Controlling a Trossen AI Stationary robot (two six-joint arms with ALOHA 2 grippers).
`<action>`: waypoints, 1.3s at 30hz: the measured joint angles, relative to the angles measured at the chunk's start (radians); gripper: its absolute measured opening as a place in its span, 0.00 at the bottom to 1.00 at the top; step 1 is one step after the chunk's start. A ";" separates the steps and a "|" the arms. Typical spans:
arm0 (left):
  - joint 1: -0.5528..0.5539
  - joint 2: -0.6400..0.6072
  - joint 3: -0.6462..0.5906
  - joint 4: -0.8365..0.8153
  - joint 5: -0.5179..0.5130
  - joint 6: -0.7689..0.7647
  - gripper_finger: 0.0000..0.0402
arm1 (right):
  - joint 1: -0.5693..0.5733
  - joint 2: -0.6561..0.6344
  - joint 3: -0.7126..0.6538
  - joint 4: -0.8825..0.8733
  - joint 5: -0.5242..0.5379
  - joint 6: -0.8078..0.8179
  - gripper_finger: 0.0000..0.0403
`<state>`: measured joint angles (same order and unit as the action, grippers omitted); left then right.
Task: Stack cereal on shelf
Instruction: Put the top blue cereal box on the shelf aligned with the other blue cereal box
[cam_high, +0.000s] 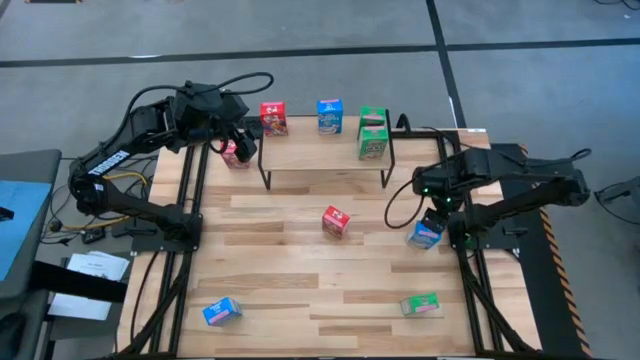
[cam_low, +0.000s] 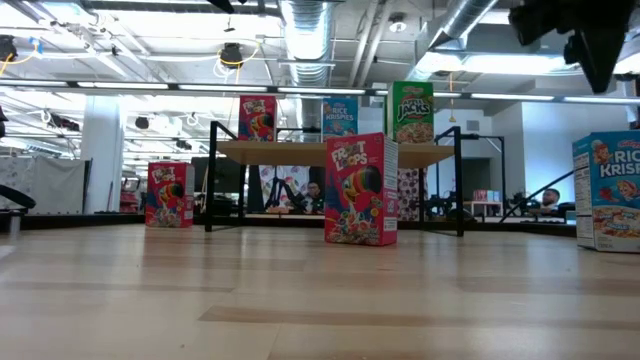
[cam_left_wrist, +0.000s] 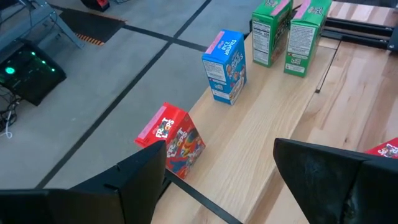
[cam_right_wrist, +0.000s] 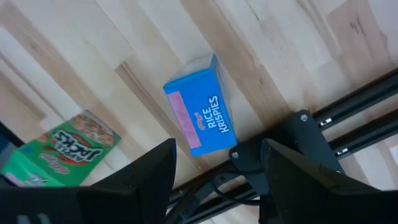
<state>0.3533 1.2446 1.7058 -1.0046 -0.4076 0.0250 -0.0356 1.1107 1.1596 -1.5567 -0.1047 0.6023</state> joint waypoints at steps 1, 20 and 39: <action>0.000 0.000 0.000 0.000 0.000 0.000 0.71 | 0.009 0.000 -0.014 0.004 0.000 0.004 0.65; 0.000 0.000 0.000 0.000 0.000 0.000 0.71 | 0.144 0.008 -0.161 0.184 0.000 -0.056 0.65; 0.000 0.000 0.000 0.000 0.000 0.035 0.71 | 0.173 0.008 -0.175 0.226 0.102 -0.081 0.65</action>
<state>0.3534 1.2446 1.7058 -1.0046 -0.4076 0.0601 0.1375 1.1191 0.9844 -1.3304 -0.0032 0.5217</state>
